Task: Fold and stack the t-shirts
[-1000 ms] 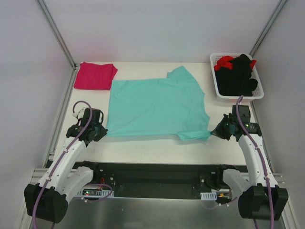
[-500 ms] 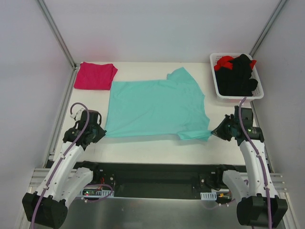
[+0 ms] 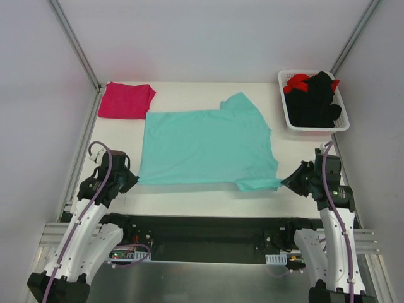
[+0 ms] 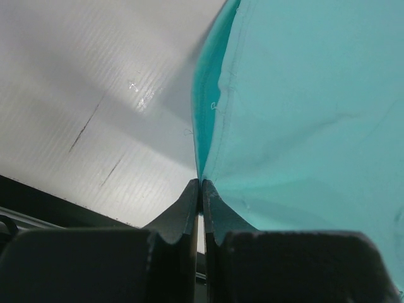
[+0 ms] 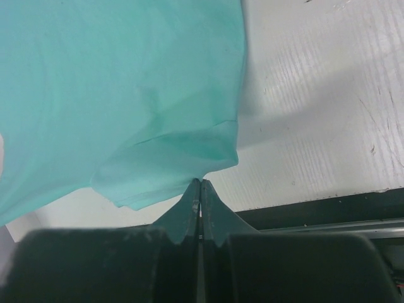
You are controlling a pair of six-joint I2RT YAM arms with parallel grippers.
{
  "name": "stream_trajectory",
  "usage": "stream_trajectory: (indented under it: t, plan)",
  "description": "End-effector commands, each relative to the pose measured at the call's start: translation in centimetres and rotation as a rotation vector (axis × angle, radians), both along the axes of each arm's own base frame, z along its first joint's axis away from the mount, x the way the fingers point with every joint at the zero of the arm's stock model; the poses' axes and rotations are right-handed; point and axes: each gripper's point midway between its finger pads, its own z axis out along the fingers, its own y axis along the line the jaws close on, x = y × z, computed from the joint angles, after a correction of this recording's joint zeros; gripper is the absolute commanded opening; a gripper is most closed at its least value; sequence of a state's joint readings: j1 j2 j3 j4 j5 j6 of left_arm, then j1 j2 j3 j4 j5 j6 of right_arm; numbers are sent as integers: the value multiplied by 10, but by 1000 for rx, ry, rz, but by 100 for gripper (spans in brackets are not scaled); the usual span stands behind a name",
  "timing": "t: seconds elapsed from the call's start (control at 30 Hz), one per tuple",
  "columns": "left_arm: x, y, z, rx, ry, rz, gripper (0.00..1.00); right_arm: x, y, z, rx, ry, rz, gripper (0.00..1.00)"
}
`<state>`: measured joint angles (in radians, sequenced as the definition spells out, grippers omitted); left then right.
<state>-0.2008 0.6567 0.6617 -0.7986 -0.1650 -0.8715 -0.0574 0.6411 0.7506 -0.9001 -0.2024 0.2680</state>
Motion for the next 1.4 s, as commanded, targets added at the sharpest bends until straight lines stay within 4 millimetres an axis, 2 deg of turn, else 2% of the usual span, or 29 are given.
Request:
stream_trajectory:
  t: [0.0,0.47,0.77,0.97,1.13,1.37]
  plan:
    - [-7,2,7,-4,-6,-3,0,-16,-1,-3,0,27,-8,1]
    - [-19,1,8,-28,-23,-5,0,-32,2,9,11,-2,-14,1]
    - [-24,0,19,-45,-50,-7,0,-40,5,19,29,-30,-24,1]
    - [-23,0,18,-46,-39,4,0,-31,3,28,29,-54,-37,1]
    - [-13,-2,16,-45,-27,6,0,-18,3,34,32,-64,-38,1]
    - [0,-5,11,-41,-16,-2,0,-4,1,29,26,-49,-37,1]
